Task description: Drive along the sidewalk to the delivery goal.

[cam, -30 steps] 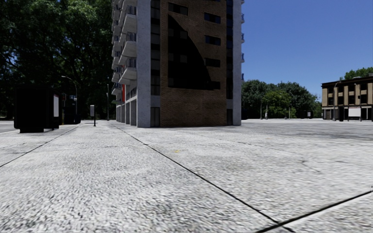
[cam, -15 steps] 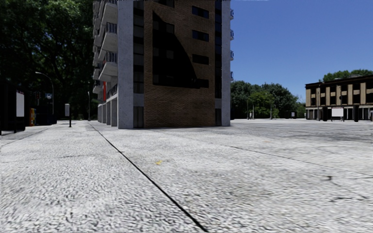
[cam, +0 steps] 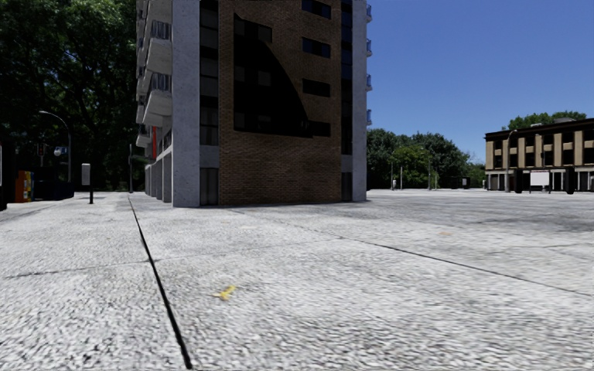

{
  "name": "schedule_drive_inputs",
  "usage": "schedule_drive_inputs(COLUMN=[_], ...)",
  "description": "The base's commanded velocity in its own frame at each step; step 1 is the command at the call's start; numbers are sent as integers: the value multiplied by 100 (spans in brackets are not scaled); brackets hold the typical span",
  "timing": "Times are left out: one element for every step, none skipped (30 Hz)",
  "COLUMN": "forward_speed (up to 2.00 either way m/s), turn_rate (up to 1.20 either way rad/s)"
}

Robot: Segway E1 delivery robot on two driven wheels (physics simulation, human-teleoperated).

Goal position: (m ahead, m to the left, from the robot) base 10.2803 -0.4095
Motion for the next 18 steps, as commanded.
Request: schedule_drive_inputs(forward_speed=[200, 200, 200, 200, 200, 200, 200, 200, 200, 200, 200, 200, 200, 200, 200, 200, 200, 200], turn_rate=[0, 0, 0, 0, 0, -10, -10, -28, -41, -45, -45, -46, 0, 0, 0, 0, 0, 0])
